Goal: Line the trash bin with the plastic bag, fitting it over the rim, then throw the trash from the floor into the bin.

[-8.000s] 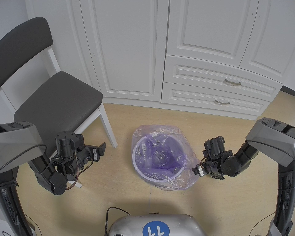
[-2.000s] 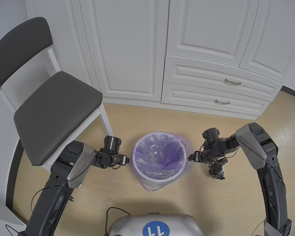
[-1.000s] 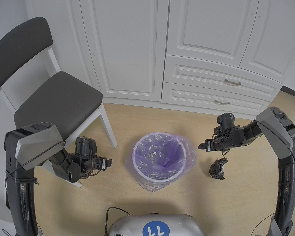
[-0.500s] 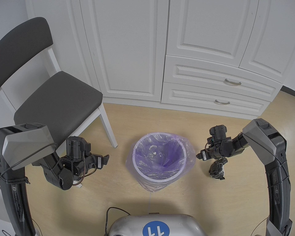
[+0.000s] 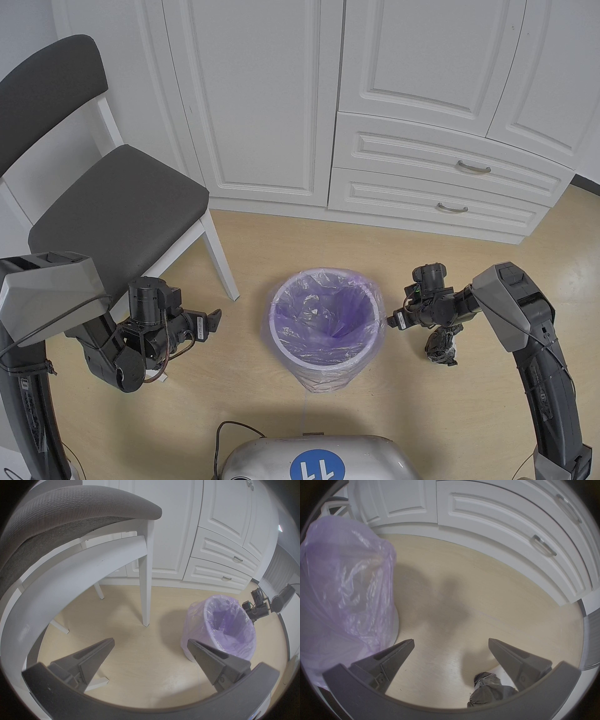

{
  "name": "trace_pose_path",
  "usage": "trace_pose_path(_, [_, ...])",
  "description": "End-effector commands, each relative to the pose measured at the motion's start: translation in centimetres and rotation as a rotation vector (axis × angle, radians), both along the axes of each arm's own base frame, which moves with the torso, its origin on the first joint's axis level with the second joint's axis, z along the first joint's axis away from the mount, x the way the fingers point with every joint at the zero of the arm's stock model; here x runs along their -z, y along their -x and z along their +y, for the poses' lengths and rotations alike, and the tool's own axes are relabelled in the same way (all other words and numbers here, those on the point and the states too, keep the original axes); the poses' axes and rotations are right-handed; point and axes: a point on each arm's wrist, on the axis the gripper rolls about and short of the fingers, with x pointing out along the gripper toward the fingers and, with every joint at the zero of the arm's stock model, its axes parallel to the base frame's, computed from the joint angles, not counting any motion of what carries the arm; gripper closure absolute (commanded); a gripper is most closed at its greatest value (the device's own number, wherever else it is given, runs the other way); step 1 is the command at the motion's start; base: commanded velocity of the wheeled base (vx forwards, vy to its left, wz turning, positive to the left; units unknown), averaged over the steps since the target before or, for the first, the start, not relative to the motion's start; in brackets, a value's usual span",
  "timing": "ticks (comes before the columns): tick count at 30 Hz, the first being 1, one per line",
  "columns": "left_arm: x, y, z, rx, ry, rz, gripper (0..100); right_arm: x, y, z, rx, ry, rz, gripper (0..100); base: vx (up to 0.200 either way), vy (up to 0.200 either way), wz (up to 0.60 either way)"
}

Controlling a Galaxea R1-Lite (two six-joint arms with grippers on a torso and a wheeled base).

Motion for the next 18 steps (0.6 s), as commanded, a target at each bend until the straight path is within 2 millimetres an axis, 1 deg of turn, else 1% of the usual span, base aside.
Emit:
trace_pose_path(1, [0.1, 0.4, 0.0, -0.001, -0.005, 0.008, 0, 0.3, 0.1, -1.3, 0.023, -0.005, 0.016, 0, 0.000, 0.000, 0.00])
trace_pose_path(4, [-0.1, 0.8, 0.2, -0.020, -0.018, 0.005, 0, -3.5, 0.9, -2.5, 0.049, -0.006, -0.020, 0, 0.000, 0.000, 0.00])
trace_pose_path(6, [-0.8, 0.7, 0.2, -0.022, -0.012, -0.017, 0, -6.8, 2.1, -3.3, 0.060, -0.017, -0.054, 0, 0.000, 0.000, 0.00])
trace_pose_path(7, [-1.1, 0.6, 0.1, -0.019, -0.009, -0.023, 0, -7.9, 2.9, -3.6, 0.064, -0.021, -0.068, 0, 0.000, 0.000, 0.00])
trace_pose_path(8, [-1.1, 0.6, 0.1, -0.019, -0.009, -0.024, 0, -8.1, 3.0, -3.7, 0.065, -0.020, -0.071, 0, 0.000, 0.000, 0.00])
trace_pose_path(9, [-1.8, 0.0, -0.2, -0.011, 0.003, -0.054, 0, -10.3, 4.9, -4.2, 0.072, -0.027, -0.129, 0, 0.000, 0.000, 0.00])
trace_pose_path(10, [-2.1, -0.3, -0.5, -0.005, 0.009, -0.067, 0, -11.3, 5.9, -4.3, 0.074, -0.030, -0.164, 0, 0.000, 0.000, 0.00])
trace_pose_path(11, [-2.3, -0.4, -0.7, -0.001, 0.012, -0.078, 0, -12.0, 6.8, -4.4, 0.077, -0.031, -0.190, 0, 0.000, 0.000, 0.00])
trace_pose_path(12, [-2.5, -0.6, -1.1, 0.010, 0.016, -0.088, 0, -12.9, 8.5, -4.3, 0.075, -0.034, -0.229, 0, 0.000, 0.000, 0.00])
trace_pose_path(14, [-2.7, -1.0, -1.7, 0.028, 0.022, -0.100, 0, -14.2, 11.5, -4.4, 0.082, -0.031, -0.280, 0, 0.000, 0.000, 0.00])
trace_pose_path(15, [-2.8, -1.0, -1.8, 0.031, 0.023, -0.102, 0, -14.2, 11.7, -4.4, 0.083, -0.031, -0.282, 0, 0.000, 0.000, 0.00])
trace_pose_path(16, [-3.1, -1.4, -2.2, 0.052, 0.037, -0.108, 0, -14.8, 13.9, -4.2, 0.100, -0.018, -0.306, 0, 0.000, 0.000, 0.00])
trace_pose_path(18, [-3.2, -1.6, -2.7, 0.078, 0.068, -0.101, 0, -14.6, 16.0, -3.6, 0.130, -0.014, -0.316, 0, 0.000, 0.000, 0.00])
